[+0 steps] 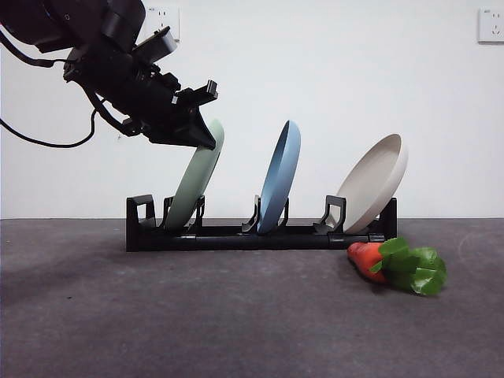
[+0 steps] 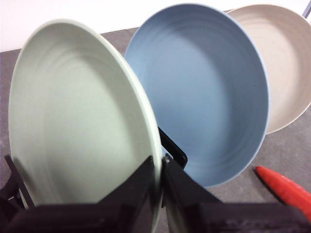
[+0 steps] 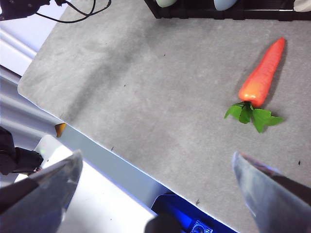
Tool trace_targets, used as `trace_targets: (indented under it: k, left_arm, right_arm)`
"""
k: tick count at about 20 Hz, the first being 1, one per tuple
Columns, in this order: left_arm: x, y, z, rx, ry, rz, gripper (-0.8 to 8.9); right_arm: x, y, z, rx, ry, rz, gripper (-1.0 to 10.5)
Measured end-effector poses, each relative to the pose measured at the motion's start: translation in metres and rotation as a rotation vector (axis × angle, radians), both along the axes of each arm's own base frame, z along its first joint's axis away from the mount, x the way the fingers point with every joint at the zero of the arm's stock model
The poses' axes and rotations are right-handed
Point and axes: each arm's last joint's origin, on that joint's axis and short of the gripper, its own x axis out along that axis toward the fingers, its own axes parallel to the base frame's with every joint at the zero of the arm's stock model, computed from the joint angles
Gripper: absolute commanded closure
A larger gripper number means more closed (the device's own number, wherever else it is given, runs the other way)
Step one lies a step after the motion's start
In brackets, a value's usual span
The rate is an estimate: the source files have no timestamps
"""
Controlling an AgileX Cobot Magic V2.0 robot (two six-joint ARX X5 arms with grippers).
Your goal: Take the green plate from the plate rack,put the plate on the table,take the carrot from the table,put the carrot in the plate
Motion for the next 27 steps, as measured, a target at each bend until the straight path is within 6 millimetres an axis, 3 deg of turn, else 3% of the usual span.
trace_targets:
  k: [7, 13, 16, 18, 23, 25, 27]
  left_arm:
    - [0.004, 0.001, 0.011, -0.086, 0.007, -0.011, 8.22]
    - [0.009, -0.002, 0.059, -0.158, -0.082, -0.07, 8.21]
    - [-0.001, -0.001, 0.085, -0.158, -0.017, -0.131, 8.21]
    - [-0.021, 0.001, 0.105, -0.119, 0.021, -0.164, 8.21]
    - [-0.111, -0.006, 0.151, 0.133, -0.003, -0.239, 8.21]
    - [-0.141, -0.012, 0.157, 0.267, -0.017, -0.265, 8.21]
    - [-0.159, -0.024, 0.15, 0.41, 0.018, -0.305, 8.19]
  right_arm:
    - [0.0, 0.0, 0.0, 0.0, 0.0, 0.0, 3.2]
    - [0.0, 0.0, 0.0, 0.0, 0.0, 0.0, 3.2]
    - [0.001, 0.0, 0.001, 0.001, -0.016, 0.0, 3.2]
    - [0.002, 0.0, 0.002, 0.002, -0.03, 0.0, 3.2]
    - [0.01, 0.001, -0.001, 0.0, -0.001, 0.0, 3.2]
    - [0.014, 0.001, -0.003, -0.003, 0.015, -0.002, 3.2]
    - [0.016, 0.001, -0.003, -0.003, 0.021, -0.002, 3.2]
